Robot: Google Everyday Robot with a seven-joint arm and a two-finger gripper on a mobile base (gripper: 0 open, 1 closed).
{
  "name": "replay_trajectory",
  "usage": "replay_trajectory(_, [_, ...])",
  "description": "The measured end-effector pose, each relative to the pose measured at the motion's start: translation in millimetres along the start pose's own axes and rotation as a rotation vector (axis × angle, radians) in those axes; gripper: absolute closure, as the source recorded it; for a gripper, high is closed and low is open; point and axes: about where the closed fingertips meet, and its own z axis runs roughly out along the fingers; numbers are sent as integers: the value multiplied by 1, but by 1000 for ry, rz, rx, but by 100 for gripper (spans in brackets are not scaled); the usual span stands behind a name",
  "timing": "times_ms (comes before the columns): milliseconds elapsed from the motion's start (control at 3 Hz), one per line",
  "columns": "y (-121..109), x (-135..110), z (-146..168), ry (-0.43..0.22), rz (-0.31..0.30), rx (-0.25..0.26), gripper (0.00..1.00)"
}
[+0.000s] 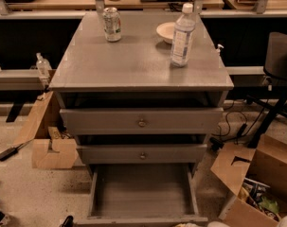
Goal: Close bottom drawer
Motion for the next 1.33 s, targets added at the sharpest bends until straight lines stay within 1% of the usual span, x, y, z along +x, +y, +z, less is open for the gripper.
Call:
replay_trajectory(333, [-24, -14, 12, 6, -23, 8, 100])
replay_trajectory(667, [-20, -12, 10, 6, -23, 8, 100])
replay_trajectory(1000, [-51, -28, 25, 7, -42, 17, 100])
replay_trajectory(1333, [-49, -27, 24, 7, -42, 18, 100])
